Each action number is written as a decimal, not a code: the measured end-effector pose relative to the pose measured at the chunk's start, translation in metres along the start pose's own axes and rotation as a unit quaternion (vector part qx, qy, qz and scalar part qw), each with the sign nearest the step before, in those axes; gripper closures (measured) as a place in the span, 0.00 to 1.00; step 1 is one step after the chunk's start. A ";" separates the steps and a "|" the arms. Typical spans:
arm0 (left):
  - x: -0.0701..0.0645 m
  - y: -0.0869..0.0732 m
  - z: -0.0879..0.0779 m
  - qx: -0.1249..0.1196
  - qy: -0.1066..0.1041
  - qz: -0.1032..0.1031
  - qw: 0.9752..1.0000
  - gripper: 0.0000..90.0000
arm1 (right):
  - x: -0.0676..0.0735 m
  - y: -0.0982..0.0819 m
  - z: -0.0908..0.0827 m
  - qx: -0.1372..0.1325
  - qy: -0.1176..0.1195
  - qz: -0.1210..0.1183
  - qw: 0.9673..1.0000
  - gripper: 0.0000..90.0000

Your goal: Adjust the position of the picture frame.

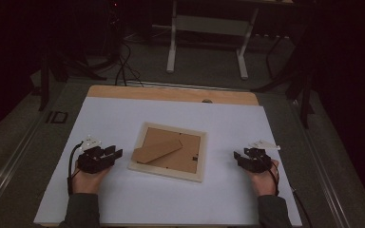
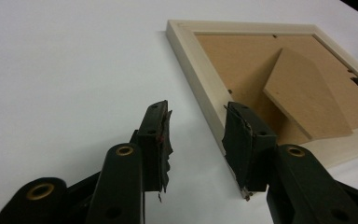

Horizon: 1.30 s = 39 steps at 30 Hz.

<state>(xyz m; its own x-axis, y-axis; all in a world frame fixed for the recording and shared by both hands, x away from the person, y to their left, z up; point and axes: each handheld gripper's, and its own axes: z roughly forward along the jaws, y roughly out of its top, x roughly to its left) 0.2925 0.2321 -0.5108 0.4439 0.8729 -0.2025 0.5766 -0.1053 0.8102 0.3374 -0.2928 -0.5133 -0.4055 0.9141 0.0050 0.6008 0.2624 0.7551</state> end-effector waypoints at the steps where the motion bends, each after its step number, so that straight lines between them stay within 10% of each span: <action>1: 0.000 0.000 0.000 0.000 0.000 0.000 1.000 0.70 | 0.002 0.000 0.001 0.000 0.001 -0.004 1.000 0.54; 19: -0.026 0.003 0.003 0.015 -0.004 0.070 0.997 1.00 | 0.031 0.013 0.011 0.000 0.038 -0.044 0.998 0.55; 39: -0.042 0.006 0.001 0.010 -0.026 0.092 0.995 1.00 | 0.038 0.041 0.035 -0.008 0.071 -0.046 0.996 0.67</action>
<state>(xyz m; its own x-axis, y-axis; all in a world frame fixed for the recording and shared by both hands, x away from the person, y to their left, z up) 0.2776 0.1941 -0.4981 0.5773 0.8126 -0.0799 0.4962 -0.2713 0.8247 0.3708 -0.2361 -0.5051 -0.5524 0.8332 0.0258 0.5455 0.3379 0.7670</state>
